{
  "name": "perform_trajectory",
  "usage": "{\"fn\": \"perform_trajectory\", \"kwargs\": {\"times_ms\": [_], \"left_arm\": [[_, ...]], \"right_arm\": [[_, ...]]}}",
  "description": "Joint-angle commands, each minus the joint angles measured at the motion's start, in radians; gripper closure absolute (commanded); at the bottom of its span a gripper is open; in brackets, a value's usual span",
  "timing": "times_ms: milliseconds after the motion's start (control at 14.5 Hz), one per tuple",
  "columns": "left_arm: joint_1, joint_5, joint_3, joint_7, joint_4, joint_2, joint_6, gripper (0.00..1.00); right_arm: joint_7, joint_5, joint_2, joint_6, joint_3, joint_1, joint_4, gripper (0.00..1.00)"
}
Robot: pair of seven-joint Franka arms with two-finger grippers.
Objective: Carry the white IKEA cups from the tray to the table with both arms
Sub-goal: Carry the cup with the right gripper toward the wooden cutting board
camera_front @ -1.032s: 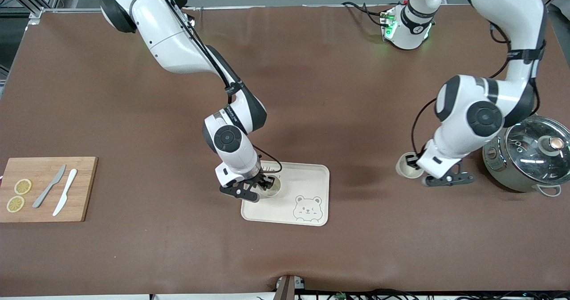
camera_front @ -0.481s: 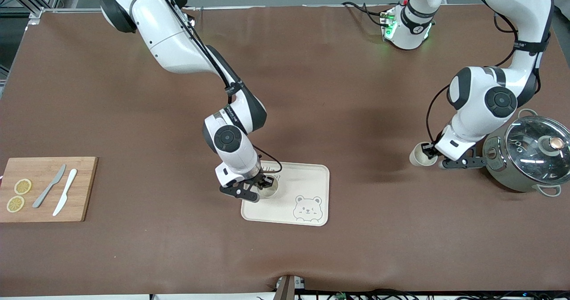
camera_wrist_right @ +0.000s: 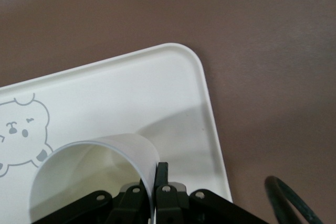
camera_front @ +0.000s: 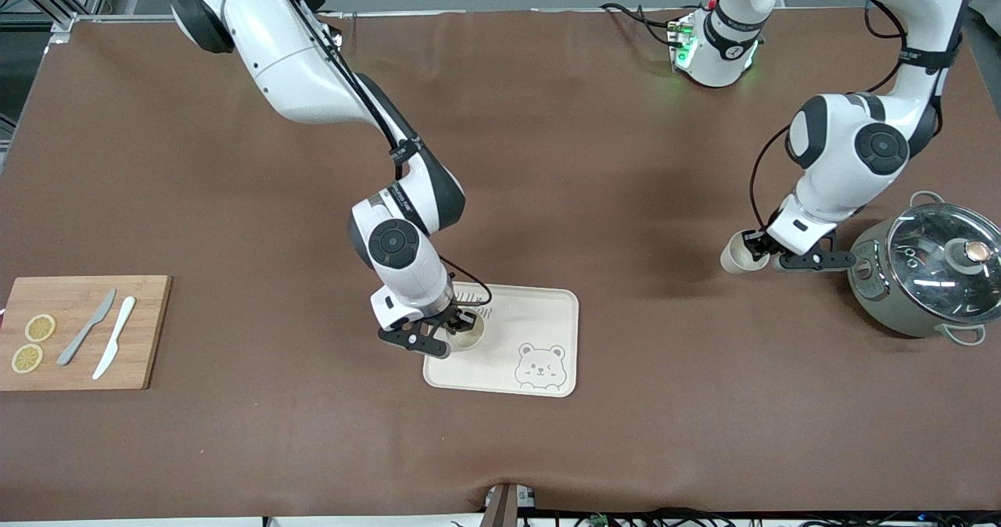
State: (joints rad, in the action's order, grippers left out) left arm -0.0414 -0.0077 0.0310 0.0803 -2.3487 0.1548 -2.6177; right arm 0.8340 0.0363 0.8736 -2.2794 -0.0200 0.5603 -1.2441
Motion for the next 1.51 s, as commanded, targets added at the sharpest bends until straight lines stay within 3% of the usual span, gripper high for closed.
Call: {"fn": "perform_trajectory", "kwargs": {"times_ms": [0,275,413,825,1169,1444], "left_arm": [[0.011,-0.029,0.017,-0.025,-0.099,-0.032,-0.112,1.0],[0.012,-0.046,0.024,-0.028,-0.135,-0.032,-0.156,1.0],[0.012,-0.109,0.056,-0.033,-0.136,-0.028,-0.159,1.0],[0.026,-0.161,0.064,-0.099,-0.159,0.009,-0.248,1.0],[0.063,-0.164,0.066,-0.14,-0.159,0.04,-0.283,1.0],[0.066,-0.166,0.066,-0.154,-0.156,0.052,-0.285,1.0]], "right_arm": [[0.007,0.002,-0.077,0.069,0.008,-0.032,-0.006,1.0],[-0.148,0.016,-0.201,0.297,0.017,-0.123,-0.023,1.0],[-0.234,0.019,-0.284,0.34,0.015,-0.155,-0.099,1.0],[-0.49,0.017,-0.484,0.328,0.012,-0.279,-0.342,1.0],[-0.784,0.017,-0.539,0.301,0.012,-0.442,-0.442,1.0],[-0.995,0.019,-0.55,0.146,0.014,-0.536,-0.566,1.0]]}}
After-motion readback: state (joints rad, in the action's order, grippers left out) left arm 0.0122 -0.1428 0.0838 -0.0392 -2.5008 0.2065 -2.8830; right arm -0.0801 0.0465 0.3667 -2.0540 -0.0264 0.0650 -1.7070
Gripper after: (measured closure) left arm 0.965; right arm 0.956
